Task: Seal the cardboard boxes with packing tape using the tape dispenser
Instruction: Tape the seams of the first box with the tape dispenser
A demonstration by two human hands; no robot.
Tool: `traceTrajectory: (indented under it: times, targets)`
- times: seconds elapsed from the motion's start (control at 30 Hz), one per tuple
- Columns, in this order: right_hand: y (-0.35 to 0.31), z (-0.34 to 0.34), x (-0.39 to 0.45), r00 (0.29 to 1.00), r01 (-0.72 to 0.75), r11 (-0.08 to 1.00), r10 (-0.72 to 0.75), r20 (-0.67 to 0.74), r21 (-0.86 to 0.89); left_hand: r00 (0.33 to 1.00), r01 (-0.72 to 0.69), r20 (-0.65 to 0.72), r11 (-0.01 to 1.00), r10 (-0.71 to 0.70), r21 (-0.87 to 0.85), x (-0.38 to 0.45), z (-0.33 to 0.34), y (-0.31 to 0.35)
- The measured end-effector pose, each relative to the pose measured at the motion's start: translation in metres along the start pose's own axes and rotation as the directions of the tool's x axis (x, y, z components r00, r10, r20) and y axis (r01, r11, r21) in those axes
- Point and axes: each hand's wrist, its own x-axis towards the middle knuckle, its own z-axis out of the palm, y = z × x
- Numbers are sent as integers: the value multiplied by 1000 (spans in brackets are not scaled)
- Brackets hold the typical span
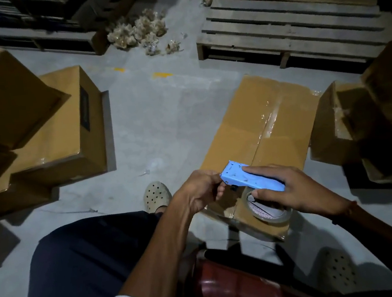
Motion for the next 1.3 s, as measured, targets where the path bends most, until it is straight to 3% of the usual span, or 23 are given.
traceTrajectory:
  times: [0.1,0.2,0.23,0.3,0.37,0.43,0.57,0.67,0.9,1.0,1.1,1.3]
  targets:
    - [4,10,7,997,79,984,-77,18,-162,973,-126,-163,966,165,227,12,-17,-5]
    - [14,2,-6,991,131,953,-124,42,-275,835,-119,-407,844,370,523,22,-78,-5]
    - [23,-3,-16,984,177,942,-165,64,-286,806,-83,-407,763,430,641,20,-103,-5]
    - [42,-5,-41,972,223,933,-191,137,-283,857,-92,-275,654,435,751,13,-132,-11]
    - [53,3,-59,965,167,930,-85,248,-328,898,-122,-185,629,399,768,16,-133,-26]
    - [63,20,-66,961,164,895,-50,273,-414,879,-145,-170,592,444,793,28,-125,-42]
    - [67,37,-71,965,174,852,-48,256,-495,874,-125,-221,641,432,757,36,-121,-61]
    - [57,39,-72,938,119,849,74,339,-515,872,-115,-242,659,425,743,36,-118,-68]
    - [54,44,-75,960,145,788,34,277,-598,855,-161,-232,662,464,732,43,-116,-71]
    - [53,46,-77,959,131,823,38,282,-553,860,-158,-227,661,457,733,44,-117,-74]
    - [53,45,-74,957,163,791,18,289,-589,858,-159,-226,658,461,736,44,-118,-76]
    - [59,44,-76,942,111,823,92,324,-557,843,-151,-227,620,487,770,44,-115,-78]
